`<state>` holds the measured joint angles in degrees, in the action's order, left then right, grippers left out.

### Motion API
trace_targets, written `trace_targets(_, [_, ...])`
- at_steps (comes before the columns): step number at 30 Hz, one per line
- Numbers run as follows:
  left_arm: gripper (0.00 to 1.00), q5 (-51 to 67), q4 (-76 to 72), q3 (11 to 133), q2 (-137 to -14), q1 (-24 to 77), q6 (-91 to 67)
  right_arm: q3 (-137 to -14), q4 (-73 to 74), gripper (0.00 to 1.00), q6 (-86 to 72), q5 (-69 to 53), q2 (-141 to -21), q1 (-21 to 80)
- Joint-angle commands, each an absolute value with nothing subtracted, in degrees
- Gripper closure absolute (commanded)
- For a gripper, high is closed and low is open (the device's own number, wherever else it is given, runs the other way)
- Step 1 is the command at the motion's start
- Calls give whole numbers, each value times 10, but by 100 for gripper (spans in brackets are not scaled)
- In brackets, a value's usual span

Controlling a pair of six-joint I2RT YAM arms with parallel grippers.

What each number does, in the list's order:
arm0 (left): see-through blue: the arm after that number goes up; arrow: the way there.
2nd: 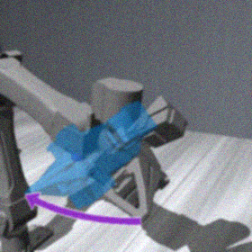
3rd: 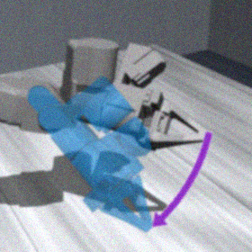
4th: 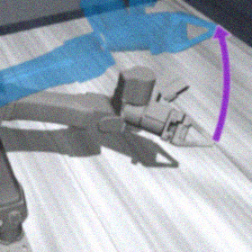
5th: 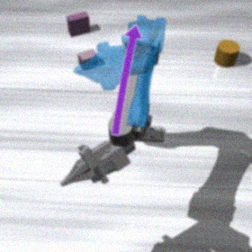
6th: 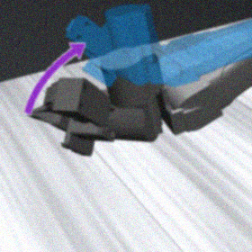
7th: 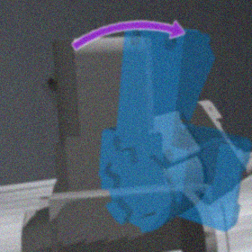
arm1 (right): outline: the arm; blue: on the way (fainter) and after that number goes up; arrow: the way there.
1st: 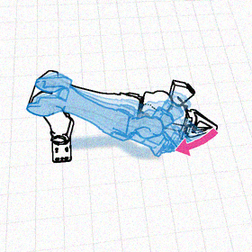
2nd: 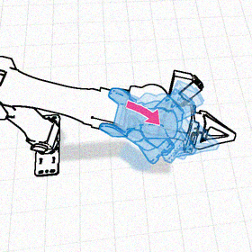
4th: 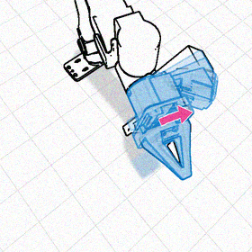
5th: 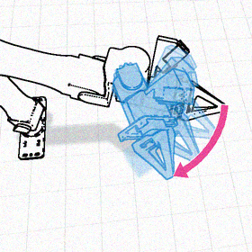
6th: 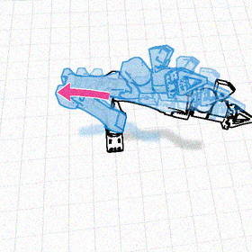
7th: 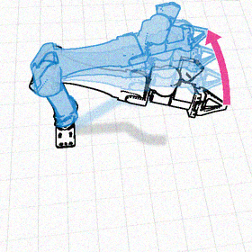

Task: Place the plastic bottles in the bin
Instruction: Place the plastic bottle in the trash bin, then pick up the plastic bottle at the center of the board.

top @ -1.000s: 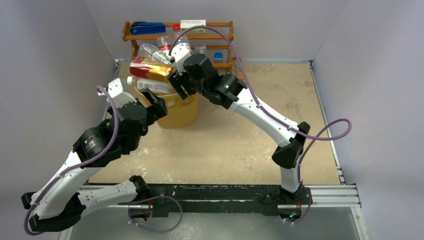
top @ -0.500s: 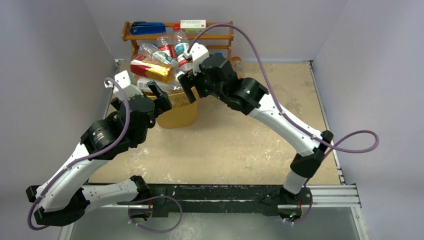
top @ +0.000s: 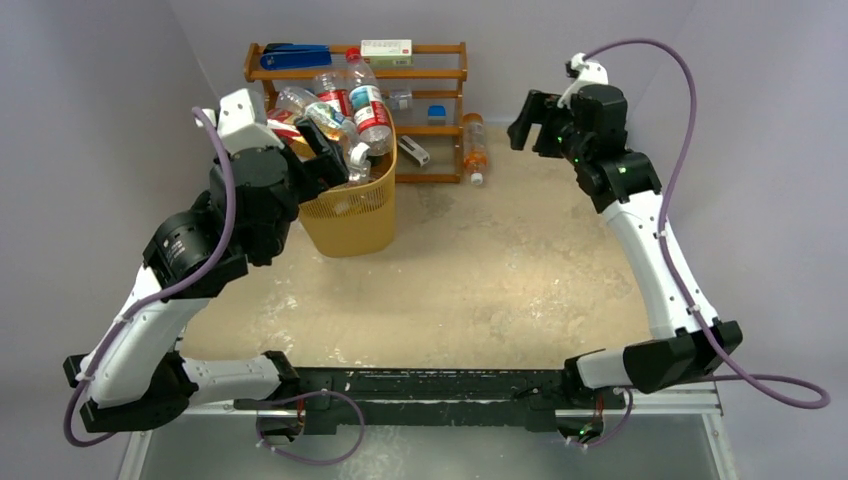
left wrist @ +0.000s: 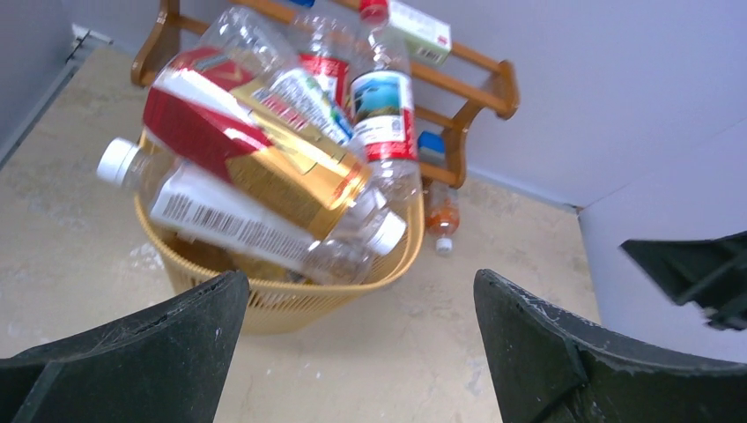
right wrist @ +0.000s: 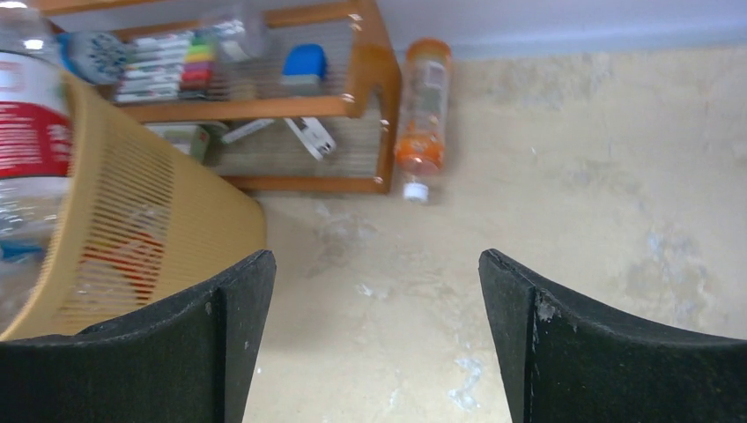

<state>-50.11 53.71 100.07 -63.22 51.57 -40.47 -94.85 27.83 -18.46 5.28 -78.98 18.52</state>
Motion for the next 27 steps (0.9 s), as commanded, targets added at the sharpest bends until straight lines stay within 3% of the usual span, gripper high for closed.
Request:
trace_targets(1, [1,-488,530,1099,-681,519,-337,-886,230,13,-235,-53,-788,99])
trace_targets(5, [1,-451,528,1172,-733,519,-309,-838,176,16,-243,-118,-815,38])
trace_targets(11, [0,-277,523,1223,-825,519,-290,-841,111,23,-219,-155,-905,23])
trace_targets(16, [0,-154,473,1134,-834,519,-319,-881,74,25,-182,-177,-1007,23])
trace_targets(27, [0,-127,422,986,-777,525,-352,-1000,51,35,-152,-223,-1207,42])
